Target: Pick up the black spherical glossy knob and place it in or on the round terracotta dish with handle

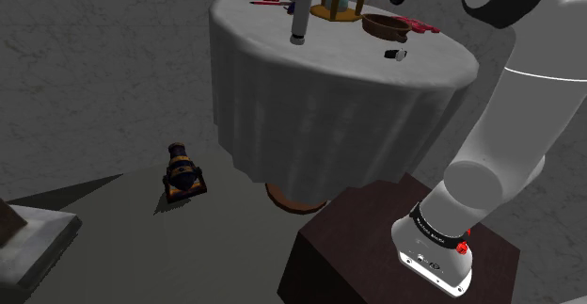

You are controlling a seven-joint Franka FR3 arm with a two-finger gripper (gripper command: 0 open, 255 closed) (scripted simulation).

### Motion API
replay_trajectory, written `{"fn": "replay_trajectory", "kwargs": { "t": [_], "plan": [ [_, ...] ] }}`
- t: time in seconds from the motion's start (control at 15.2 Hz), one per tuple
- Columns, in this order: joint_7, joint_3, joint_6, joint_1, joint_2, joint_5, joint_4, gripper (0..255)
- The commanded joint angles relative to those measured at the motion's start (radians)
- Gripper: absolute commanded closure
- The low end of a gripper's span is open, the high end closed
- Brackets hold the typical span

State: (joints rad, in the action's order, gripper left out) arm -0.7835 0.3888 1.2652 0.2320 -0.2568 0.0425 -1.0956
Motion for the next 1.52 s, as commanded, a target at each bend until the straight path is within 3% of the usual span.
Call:
{"fn": "replay_trajectory", "kwargs": {
  "t": [0.0,0.46,0.99,1.06,1.39,1.45],
  "plan": [
    [0.007,-0.002,0.041,-0.008,0.022,0.008,-0.061,255],
    [0.032,-0.007,0.16,-0.027,0.079,0.027,-0.236,255],
    [0.033,-0.008,0.169,-0.028,0.082,0.028,-0.248,255],
    [0.033,-0.008,0.169,-0.028,0.082,0.028,-0.248,0],
    [0.033,-0.008,0.169,-0.028,0.082,0.028,-0.248,0],
    [0.028,-0.007,0.127,-0.024,0.062,0.021,-0.187,0]
  ]
}}
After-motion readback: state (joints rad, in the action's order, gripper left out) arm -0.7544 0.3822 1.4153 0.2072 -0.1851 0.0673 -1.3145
